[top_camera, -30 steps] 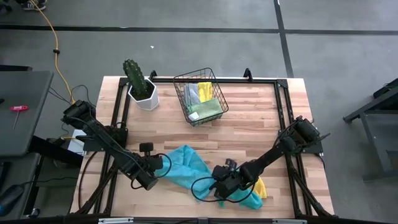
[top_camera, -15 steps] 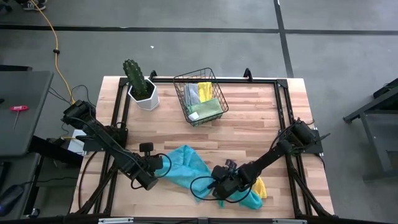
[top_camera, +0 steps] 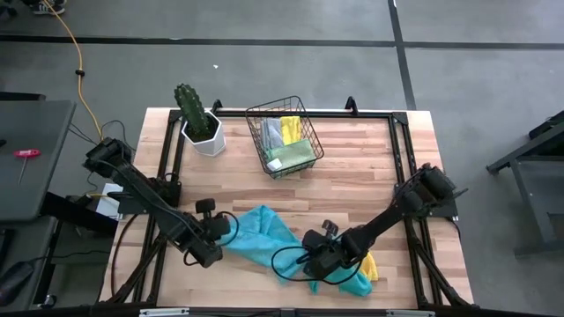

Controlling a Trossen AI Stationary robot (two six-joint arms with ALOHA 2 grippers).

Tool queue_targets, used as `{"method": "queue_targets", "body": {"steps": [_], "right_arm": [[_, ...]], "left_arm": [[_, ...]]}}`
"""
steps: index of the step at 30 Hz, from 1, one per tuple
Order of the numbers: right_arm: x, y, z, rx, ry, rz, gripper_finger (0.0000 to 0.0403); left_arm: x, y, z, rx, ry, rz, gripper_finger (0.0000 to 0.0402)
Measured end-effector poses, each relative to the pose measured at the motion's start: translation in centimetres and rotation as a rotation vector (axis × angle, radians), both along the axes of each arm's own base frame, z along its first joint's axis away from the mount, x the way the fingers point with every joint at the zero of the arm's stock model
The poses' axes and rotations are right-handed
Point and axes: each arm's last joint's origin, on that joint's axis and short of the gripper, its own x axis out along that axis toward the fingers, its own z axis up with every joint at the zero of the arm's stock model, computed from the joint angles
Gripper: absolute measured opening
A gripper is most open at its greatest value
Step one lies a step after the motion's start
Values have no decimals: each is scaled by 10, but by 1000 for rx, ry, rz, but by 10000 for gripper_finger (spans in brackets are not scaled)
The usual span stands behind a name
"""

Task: Fold microfiber towels
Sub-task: Fold the left blue microfiber cloth

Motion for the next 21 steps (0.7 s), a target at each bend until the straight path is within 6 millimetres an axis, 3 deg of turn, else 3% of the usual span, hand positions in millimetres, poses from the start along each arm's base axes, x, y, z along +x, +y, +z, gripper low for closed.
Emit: {"method": "queue_targets", "body": {"steps": [11, 21], "right_arm": [[-35, -21, 72, -267, -150, -46, 1], [-66, -59, 137, -493, -251, -31, 0]], "left_arm": [[-20, 13, 49, 216, -412, 58, 0], [-33, 41, 119, 267, -638, 105, 0]]}}
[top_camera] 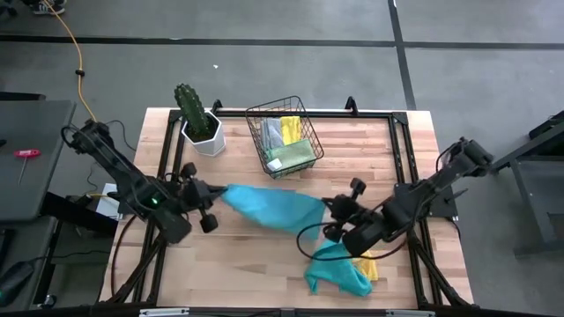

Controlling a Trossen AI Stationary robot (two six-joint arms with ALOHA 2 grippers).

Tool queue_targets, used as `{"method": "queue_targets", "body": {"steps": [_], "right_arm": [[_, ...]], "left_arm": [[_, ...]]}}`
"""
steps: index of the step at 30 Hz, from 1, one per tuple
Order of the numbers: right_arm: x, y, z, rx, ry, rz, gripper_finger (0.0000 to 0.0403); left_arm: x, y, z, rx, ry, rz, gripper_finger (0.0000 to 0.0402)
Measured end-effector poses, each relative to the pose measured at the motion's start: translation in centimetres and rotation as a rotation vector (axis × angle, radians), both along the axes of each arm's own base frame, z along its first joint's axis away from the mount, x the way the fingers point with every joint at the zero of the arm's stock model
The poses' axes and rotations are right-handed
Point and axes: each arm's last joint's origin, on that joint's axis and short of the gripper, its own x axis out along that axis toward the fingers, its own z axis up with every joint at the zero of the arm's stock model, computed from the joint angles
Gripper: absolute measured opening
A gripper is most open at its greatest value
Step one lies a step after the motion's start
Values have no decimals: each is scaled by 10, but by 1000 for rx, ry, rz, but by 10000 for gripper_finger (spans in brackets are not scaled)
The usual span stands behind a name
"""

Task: Fold microfiber towels
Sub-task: Fold the left blue microfiber cloth

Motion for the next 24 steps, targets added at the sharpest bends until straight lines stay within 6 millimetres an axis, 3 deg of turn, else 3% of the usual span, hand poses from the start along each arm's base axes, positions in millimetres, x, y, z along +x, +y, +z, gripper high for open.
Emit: {"method": "queue_targets", "body": {"steps": [11, 15, 24], "right_arm": [[-6, -38, 31, -172, 32, 30, 0], [-11, -46, 42, -179, 5, 30, 0], [-29, -39, 71, -124, -116, 74, 0]], "left_arm": [[-16, 14, 49, 254, 11, -65, 0], [-20, 17, 52, 333, 55, -85, 0], [-25, 22, 43, 319, -20, 97, 0]]}}
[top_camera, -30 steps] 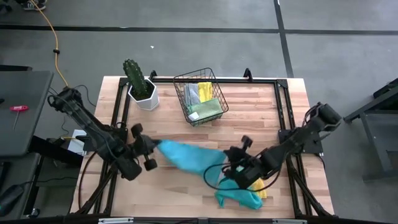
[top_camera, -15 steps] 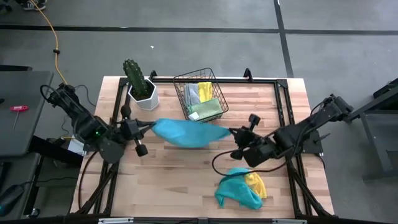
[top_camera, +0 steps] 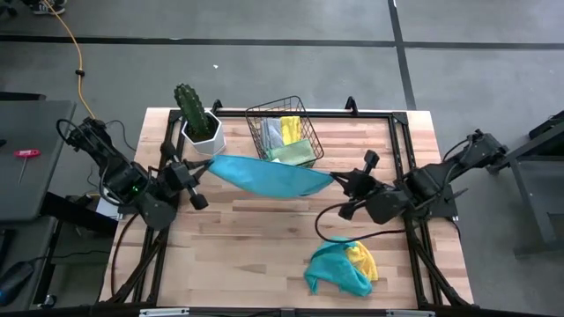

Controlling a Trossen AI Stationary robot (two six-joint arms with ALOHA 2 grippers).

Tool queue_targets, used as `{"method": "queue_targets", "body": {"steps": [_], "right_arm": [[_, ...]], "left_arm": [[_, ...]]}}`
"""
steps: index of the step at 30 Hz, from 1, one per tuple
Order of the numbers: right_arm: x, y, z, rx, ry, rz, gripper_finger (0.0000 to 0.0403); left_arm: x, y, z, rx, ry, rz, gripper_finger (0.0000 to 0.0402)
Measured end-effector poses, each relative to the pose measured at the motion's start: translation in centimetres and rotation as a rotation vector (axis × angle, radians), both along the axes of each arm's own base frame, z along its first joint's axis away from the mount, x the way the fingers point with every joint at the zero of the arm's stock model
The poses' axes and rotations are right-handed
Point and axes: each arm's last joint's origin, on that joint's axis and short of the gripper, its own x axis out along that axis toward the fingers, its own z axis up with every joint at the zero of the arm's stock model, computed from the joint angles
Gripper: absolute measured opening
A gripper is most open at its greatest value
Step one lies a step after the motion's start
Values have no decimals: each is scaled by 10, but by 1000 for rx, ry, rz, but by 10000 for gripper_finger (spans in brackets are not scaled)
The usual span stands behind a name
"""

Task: Fold microfiber towels
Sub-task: Fold the left blue microfiber cloth

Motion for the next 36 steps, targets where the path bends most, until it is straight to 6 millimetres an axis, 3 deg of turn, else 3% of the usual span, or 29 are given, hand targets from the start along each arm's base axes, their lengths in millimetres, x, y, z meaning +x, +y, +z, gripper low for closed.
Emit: {"method": "queue_targets", "body": {"steps": [7, 12, 17, 27, 33, 36], "right_arm": [[-4, 2, 18, 18, -35, 14, 0], [-5, 0, 15, -12, 4, 2, 0], [-9, -5, 10, -72, 45, -66, 0], [-19, -14, 0, -73, 130, -131, 0], [-18, -18, 5, -135, 144, -142, 0], [-18, -16, 5, -140, 149, -126, 0]], "left_arm": [[1, 0, -34, -81, -141, 89, 0], [-1, 1, -64, -61, -75, 91, 0], [-1, 7, -76, 13, 1, 113, 0], [7, 26, -74, 167, 198, 187, 1], [8, 29, -52, 312, 155, 262, 1], [7, 25, -53, 322, 123, 249, 0]]}}
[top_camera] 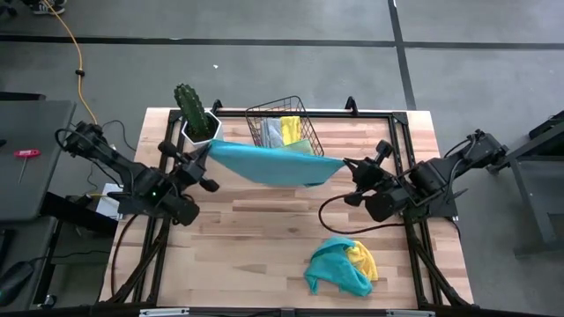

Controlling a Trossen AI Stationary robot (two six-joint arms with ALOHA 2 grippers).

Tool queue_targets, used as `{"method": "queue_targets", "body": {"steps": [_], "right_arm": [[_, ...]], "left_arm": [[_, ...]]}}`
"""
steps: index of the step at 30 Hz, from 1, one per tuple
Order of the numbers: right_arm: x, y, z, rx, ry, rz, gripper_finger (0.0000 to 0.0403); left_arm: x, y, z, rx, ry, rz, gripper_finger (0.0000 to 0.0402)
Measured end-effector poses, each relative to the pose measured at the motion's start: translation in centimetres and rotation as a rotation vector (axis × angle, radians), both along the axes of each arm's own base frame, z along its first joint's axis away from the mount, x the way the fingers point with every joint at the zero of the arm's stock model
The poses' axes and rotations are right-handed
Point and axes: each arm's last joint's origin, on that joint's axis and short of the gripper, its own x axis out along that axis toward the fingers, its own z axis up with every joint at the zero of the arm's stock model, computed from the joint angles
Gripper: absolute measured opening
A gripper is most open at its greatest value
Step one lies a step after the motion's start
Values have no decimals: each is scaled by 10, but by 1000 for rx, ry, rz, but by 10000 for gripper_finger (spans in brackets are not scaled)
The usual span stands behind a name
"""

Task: Fold microfiber towels
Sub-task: Fold the left blue microfiber cloth

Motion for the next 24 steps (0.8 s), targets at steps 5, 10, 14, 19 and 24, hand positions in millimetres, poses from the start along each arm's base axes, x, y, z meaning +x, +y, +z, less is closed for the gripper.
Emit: {"method": "queue_targets", "body": {"steps": [5, 10, 14, 19, 24], "right_arm": [[0, 14, -22, 62, 47, 46, 0], [2, 35, -66, 155, 128, 88, 0], [4, 58, -109, 255, 173, 151, 0], [11, 81, -161, 432, 175, 249, 0], [15, 90, -192, 508, 190, 267, 0]], "left_arm": [[-4, -12, -30, -77, -13, -89, 0], [-7, -34, -76, -279, 27, -205, 0], [-9, -63, -112, -513, 99, -302, 0], [-8, -100, -153, -754, 91, -395, 0], [0, -127, -185, -832, 74, -435, 0]]}}
